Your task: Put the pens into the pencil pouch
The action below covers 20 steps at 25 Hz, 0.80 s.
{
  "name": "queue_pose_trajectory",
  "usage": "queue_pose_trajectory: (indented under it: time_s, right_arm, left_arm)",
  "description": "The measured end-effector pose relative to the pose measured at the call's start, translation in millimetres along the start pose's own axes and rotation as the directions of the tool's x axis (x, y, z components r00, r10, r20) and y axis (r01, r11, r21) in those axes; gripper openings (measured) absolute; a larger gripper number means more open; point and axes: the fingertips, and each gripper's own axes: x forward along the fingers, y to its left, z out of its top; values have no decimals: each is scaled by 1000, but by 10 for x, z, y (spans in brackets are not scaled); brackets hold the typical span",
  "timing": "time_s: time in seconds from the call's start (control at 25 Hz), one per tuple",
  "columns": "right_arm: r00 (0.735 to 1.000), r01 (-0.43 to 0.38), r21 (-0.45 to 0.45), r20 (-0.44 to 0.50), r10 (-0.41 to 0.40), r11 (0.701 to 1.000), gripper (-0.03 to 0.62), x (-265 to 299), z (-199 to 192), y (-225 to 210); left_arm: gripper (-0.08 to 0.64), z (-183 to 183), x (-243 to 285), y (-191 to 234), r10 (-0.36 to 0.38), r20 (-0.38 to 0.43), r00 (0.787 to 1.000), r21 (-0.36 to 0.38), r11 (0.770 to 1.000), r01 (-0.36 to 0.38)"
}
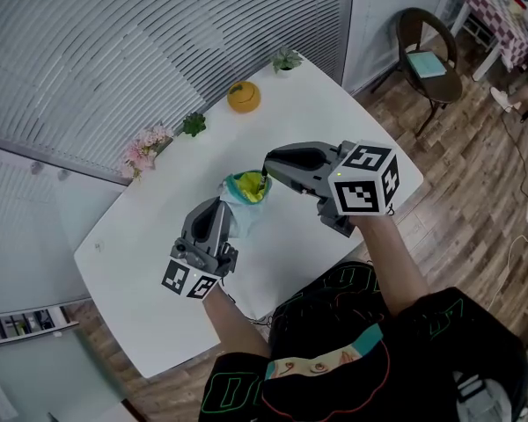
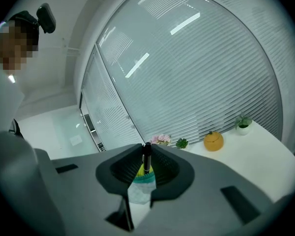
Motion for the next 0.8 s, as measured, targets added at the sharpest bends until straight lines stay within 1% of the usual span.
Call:
queue_pose_trajectory:
  time_s: [0.08,0.2,0.24,0.32,0.44,0.52,0.6,0.68,0.72,0.76,0.8]
  right_arm:
    - [1000,-23,10,8,23,1000,60,48,13,66]
    - [997,-71,50,33,70,996,60,120,13,174]
    - [996,-80,57,31,78,995,58,141,-5,198]
    - [997,-80,43,-2,81,996,58,187,-76,236]
    - [995,-78,6,-64,78,997,60,243,-202,281]
    - [991,-76,-23,-114,73,997,61,264,-293,296]
    - [981,-67,-87,-187,50,994,61,274,-411,292]
    - [967,-67,-169,-253,22,983,66,269,-514,289]
    - [962,-68,-202,-275,11,977,81,263,-542,287]
    - [959,-68,-224,-283,2,972,115,252,-546,284]
    - [962,-64,-237,-274,-3,969,117,234,-522,275]
  left_arm:
    - [-3,-15,-5,14,-4,-2,1000,-4,1000,4]
    - [-3,-24,14,10,-12,-2,1000,-7,1000,12]
    - [-3,-18,24,1,-15,0,1000,-8,1000,15]
    - [-3,8,30,-12,-19,9,1000,-11,1000,19]
    - [-3,51,20,-17,-25,24,999,-12,1000,25]
    - [-3,58,17,-32,-29,20,999,-4,1000,29]
    - [-3,54,22,-52,-36,13,999,4,999,36]
    - [-3,39,36,-65,-43,8,999,6,999,43]
    - [-3,27,45,-68,-46,5,999,4,999,46]
    - [-3,15,53,-70,-50,2,999,2,999,50]
    - [-3,5,63,-73,-53,0,999,-2,999,53]
